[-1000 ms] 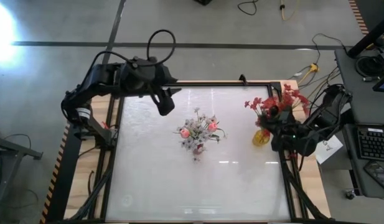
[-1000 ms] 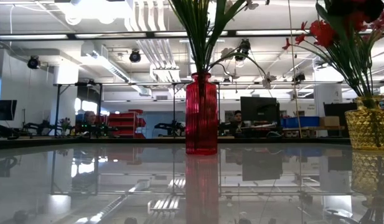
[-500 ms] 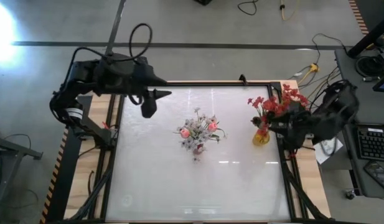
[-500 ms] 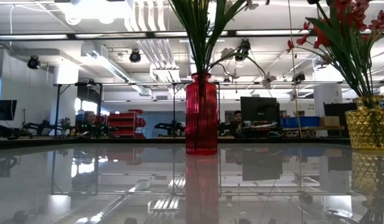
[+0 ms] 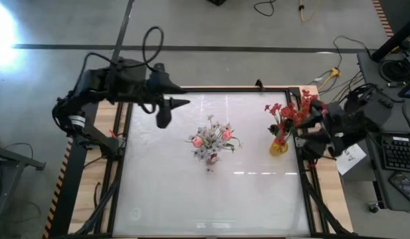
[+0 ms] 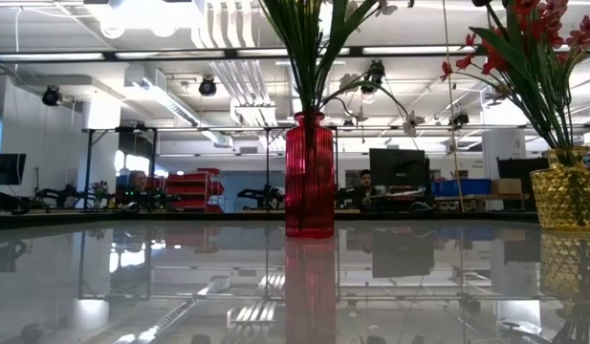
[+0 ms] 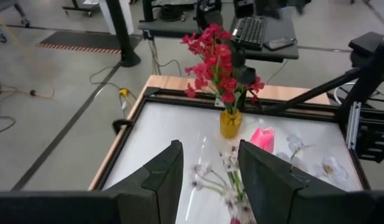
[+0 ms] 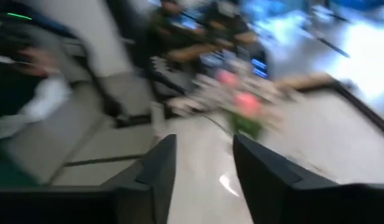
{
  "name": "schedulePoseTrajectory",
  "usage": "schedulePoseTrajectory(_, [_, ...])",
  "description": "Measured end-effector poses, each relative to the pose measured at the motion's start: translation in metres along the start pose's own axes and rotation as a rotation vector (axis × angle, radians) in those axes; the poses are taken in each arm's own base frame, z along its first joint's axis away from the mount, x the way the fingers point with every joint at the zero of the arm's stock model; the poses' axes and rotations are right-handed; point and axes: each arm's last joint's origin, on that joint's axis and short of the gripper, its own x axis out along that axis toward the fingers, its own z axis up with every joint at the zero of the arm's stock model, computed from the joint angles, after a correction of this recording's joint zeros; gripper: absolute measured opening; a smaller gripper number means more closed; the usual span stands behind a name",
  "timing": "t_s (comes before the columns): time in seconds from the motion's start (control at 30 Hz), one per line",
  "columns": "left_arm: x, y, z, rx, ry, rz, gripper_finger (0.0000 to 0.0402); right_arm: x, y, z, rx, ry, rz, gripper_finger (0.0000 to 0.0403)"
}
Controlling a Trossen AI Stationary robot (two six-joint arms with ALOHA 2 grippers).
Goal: Sort flowers into vase by color
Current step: Return to Home Position
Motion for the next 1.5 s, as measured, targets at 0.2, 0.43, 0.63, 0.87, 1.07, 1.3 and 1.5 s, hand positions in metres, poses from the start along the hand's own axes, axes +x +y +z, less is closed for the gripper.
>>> schedulePoseTrajectory(0.2, [0.027,-0.004,-0.019,0.000,-0.037,-0.015,0.0141,0.026,0.027,-0.006,-0.036,-0.138,0.335,0.0081])
schedulePoseTrajectory(0.43, [0.009,0.001,-0.053,-0.057,-0.164,-0.017,0.0141,0.026,0.030,-0.006,-0.024,-0.230,0.454,0.0024])
schedulePoseTrajectory(0.63, [-0.033,0.010,-0.090,-0.151,-0.397,-0.013,0.0141,0.028,0.028,-0.013,0.084,-0.112,0.438,0.0019])
schedulePoseTrajectory(0.87, [-0.057,0.026,-0.136,-0.199,-0.464,0.390,0.0141,0.033,0.026,-0.026,0.015,0.006,0.380,0.0018])
schedulePoseTrajectory(1.07, [-0.055,0.027,-0.166,-0.402,-0.451,0.350,0.0141,0.031,0.029,-0.025,-0.204,-0.081,0.485,0.0018])
schedulePoseTrajectory(1.3, [-0.031,0.023,-0.214,-0.328,-0.503,0.276,0.0141,0.018,0.015,-0.039,-0.204,-0.184,0.596,0.0018])
schedulePoseTrajectory(1.5, [-0.012,0.021,-0.254,-0.224,-0.627,0.257,0.0141,0.021,0.004,-0.071,-0.187,-0.239,0.610,0.0018])
